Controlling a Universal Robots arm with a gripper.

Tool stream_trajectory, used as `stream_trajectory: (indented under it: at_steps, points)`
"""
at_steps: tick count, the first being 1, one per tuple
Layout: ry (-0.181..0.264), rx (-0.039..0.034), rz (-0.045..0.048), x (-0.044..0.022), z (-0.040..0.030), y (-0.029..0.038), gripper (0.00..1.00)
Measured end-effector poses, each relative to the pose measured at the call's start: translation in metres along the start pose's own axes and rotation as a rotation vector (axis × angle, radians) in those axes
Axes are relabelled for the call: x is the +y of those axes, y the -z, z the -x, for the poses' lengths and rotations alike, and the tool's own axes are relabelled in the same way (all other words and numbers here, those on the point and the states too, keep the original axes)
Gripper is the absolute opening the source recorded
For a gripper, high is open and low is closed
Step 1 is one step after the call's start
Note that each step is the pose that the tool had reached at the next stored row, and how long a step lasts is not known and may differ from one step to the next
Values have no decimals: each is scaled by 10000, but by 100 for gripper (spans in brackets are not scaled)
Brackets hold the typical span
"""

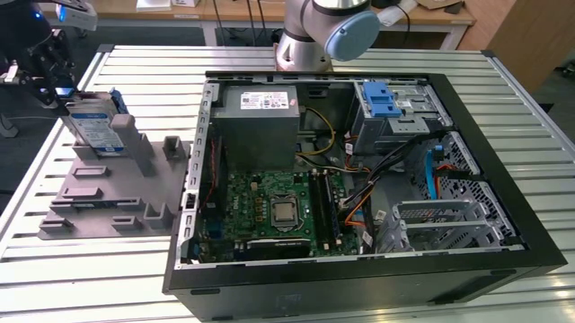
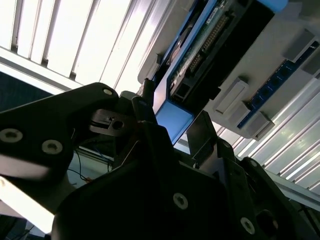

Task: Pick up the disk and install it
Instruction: 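Pick up the disk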

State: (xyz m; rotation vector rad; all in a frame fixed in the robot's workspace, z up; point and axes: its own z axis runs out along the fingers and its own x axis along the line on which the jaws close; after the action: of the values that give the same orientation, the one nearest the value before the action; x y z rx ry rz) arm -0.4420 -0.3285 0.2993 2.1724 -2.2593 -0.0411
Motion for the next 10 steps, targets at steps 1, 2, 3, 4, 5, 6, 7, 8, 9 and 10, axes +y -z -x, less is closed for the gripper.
stream_trajectory:
  at_steps: [1,2,3,4,5,6,7,8,9,10]
  points:
    - [0,0,1,0,4,-1,53]
    - [2,0,1,0,6,-3,53]
    - [3,1,1,0,7,-5,53]
    - [3,2,3,0,8,-8,53]
    - [3,2,5,0,8,-9,53]
    - [2,2,4,0,9,-13,53]
    - [2,1,3,0,9,-16,53]
    - [2,2,3,0,9,-18,53]
    - [2,2,4,0,9,-21,53]
    - [2,2,3,0,9,-23,53]
